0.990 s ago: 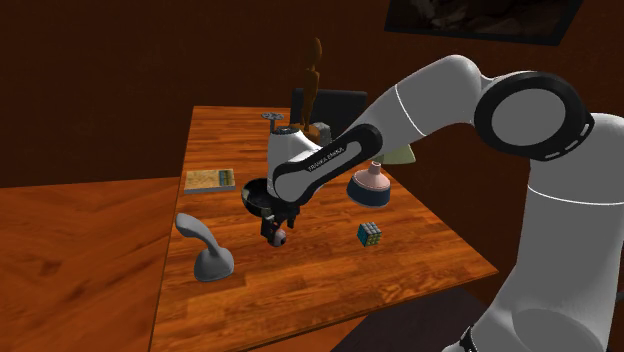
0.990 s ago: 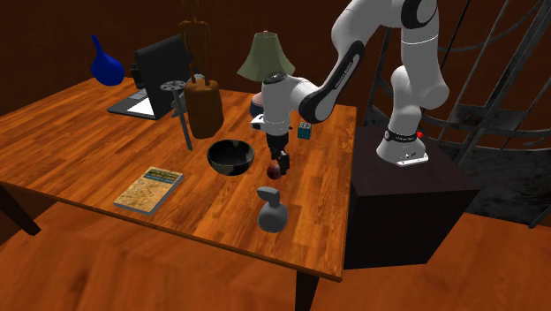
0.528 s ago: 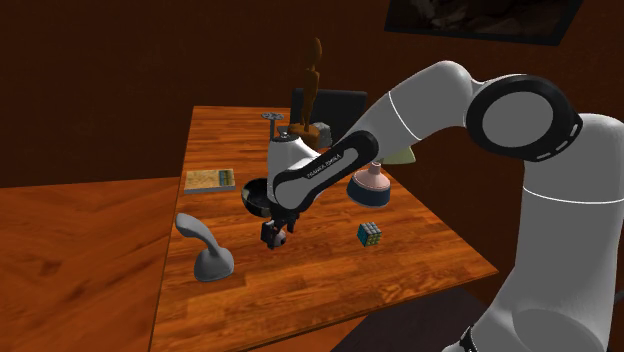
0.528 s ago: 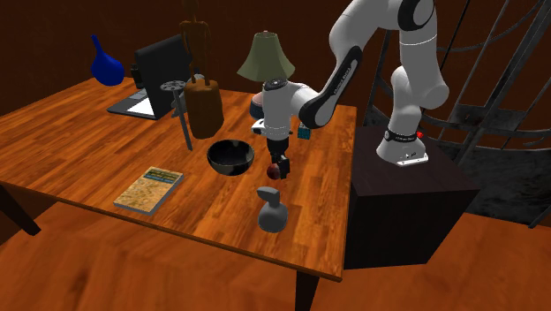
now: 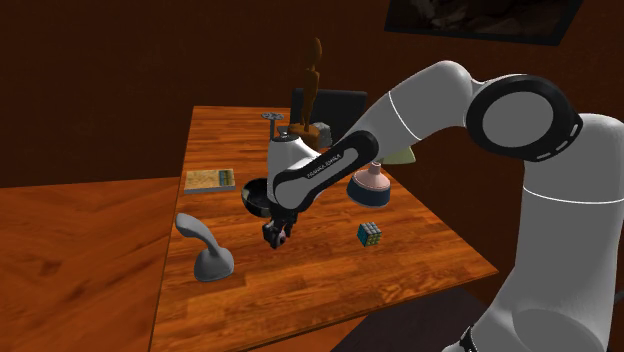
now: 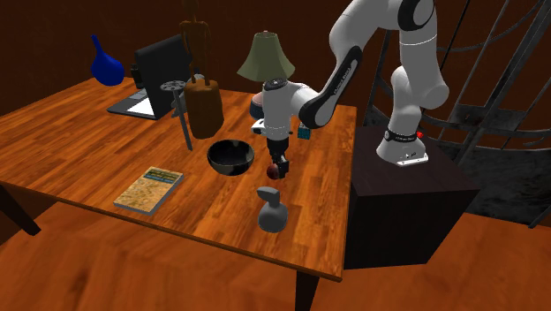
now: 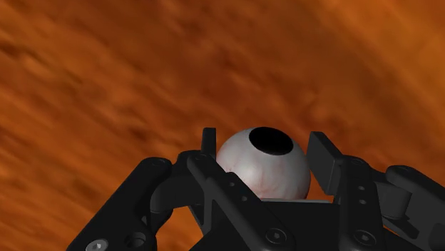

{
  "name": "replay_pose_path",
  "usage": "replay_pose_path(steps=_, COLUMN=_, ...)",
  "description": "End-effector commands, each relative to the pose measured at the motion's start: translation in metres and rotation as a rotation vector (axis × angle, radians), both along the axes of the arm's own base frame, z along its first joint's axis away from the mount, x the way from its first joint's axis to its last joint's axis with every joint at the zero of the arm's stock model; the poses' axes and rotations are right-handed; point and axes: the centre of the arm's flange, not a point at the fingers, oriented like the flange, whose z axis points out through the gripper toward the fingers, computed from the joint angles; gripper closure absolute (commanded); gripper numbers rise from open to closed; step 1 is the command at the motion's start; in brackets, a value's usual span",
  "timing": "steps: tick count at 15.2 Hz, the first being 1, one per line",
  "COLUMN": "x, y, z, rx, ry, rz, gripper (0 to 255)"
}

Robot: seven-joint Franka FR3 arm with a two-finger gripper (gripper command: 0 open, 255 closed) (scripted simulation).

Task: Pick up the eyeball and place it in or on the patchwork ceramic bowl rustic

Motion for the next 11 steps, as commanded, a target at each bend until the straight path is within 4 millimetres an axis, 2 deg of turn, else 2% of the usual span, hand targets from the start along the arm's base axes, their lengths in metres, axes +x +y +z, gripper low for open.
replay_pose_path(steps=1, x=0.000, y=0.000, z=0.000, rx=0.000, ry=0.001, rz=0.000, gripper=255)
replay_pose_path(steps=5, x=0.000, y=0.000, z=0.000, rx=0.000, ry=0.000, rz=0.000, gripper=255)
replay_pose_path(steps=11, x=0.000, y=0.000, z=0.031, rx=0.000, ry=0.000, rz=0.000, gripper=255)
